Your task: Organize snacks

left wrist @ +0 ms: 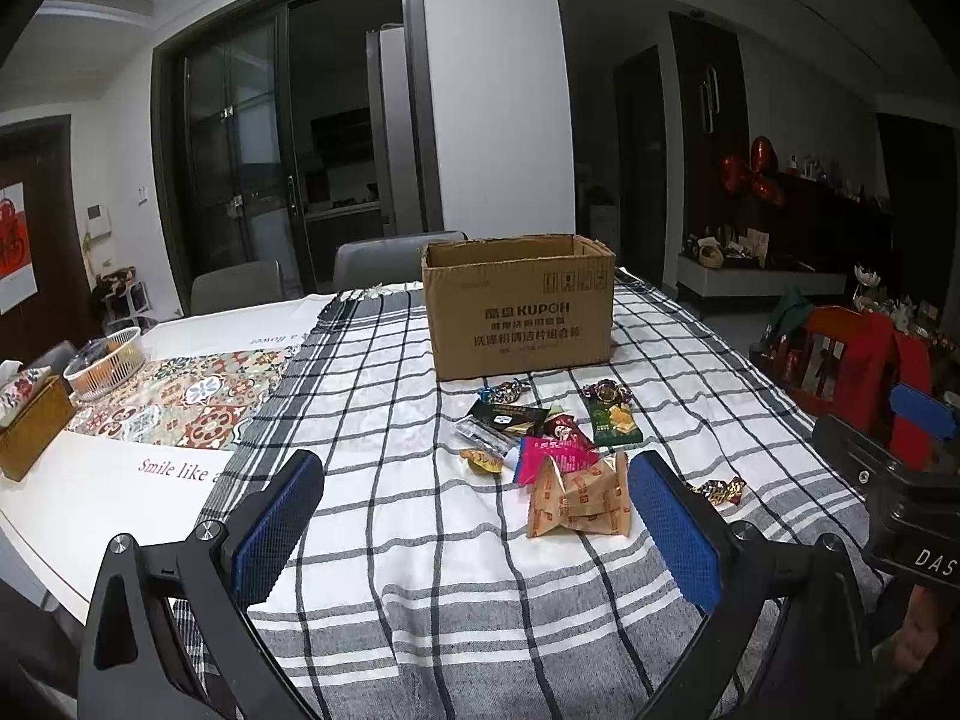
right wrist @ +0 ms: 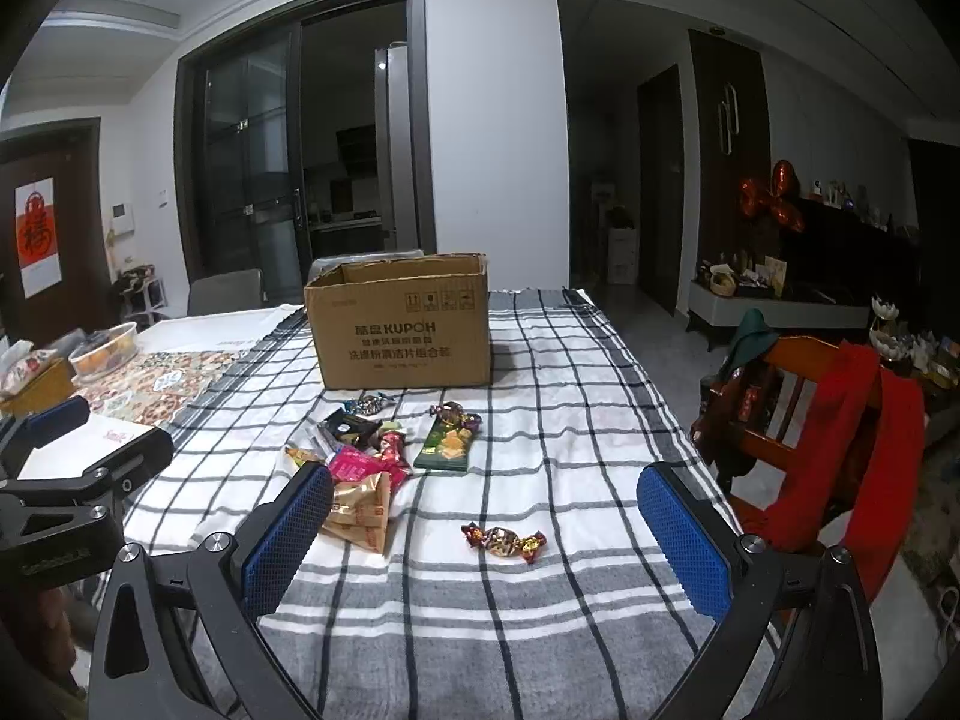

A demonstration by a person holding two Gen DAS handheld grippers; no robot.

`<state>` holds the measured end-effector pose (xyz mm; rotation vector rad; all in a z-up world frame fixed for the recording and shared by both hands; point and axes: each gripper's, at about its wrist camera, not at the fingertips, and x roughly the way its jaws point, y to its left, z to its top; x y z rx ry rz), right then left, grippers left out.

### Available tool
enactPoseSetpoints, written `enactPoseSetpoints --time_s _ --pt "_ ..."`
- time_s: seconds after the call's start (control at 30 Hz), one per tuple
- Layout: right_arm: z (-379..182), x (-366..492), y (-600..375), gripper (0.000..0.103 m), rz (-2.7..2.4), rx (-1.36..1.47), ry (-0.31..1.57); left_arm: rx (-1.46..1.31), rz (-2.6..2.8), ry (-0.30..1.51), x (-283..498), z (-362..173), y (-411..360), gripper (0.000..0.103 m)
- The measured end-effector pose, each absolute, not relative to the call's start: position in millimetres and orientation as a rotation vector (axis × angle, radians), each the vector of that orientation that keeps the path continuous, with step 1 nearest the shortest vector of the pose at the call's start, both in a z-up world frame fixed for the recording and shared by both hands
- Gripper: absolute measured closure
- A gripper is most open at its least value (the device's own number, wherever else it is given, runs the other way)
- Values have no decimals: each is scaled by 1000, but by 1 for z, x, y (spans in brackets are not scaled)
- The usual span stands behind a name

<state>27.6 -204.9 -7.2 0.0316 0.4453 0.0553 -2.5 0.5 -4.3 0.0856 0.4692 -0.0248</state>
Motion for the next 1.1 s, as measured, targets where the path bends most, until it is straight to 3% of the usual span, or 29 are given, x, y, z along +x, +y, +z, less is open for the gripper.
enactPoseSetpoints --time_s 1.1 --pt "-3 25 -202 1 64 27 443 80 -25 471 -4 -5 1 0"
